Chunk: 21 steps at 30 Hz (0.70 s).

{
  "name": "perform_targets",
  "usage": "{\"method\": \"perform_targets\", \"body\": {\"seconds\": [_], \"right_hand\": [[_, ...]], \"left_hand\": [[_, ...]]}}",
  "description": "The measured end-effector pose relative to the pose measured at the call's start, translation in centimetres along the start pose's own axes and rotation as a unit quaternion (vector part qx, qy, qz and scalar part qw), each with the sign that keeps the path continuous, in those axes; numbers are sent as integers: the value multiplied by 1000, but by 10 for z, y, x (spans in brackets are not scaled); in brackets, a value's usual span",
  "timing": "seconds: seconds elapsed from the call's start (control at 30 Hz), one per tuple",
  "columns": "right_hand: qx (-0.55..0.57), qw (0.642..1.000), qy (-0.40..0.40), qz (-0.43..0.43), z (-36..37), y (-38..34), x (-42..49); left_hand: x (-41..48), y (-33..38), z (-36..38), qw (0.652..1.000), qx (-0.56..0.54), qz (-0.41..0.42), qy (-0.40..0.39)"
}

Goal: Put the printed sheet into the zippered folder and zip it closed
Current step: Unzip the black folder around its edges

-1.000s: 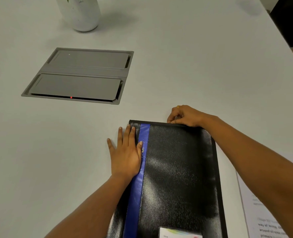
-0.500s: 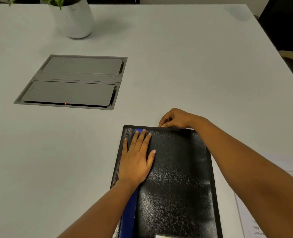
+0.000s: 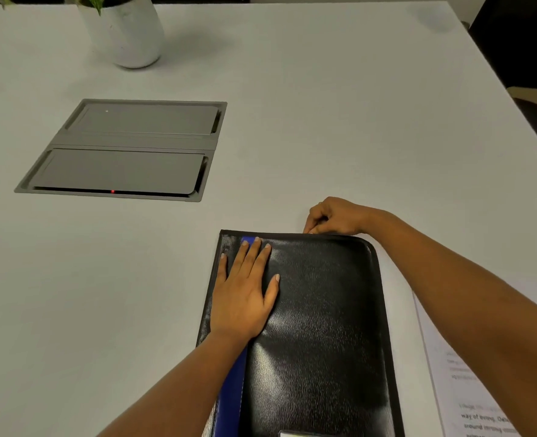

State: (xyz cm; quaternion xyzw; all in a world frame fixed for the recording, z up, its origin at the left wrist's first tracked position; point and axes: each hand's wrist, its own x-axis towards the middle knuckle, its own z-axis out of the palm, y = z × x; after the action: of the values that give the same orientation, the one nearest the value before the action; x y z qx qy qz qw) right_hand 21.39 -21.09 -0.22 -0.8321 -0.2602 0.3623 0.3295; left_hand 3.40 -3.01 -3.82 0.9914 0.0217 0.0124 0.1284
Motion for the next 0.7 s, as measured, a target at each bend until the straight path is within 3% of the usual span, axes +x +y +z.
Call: {"method": "perform_targets", "body": {"seconds": [0.3,0.7], "right_hand": [[-5,997,55,45,-26,40,-58],[-26,972,225,69,14,60,-120]], "left_hand": [[0,0,0,1000,-2,0,3],[-1,4,-4,1000,-9,1,0]]}}
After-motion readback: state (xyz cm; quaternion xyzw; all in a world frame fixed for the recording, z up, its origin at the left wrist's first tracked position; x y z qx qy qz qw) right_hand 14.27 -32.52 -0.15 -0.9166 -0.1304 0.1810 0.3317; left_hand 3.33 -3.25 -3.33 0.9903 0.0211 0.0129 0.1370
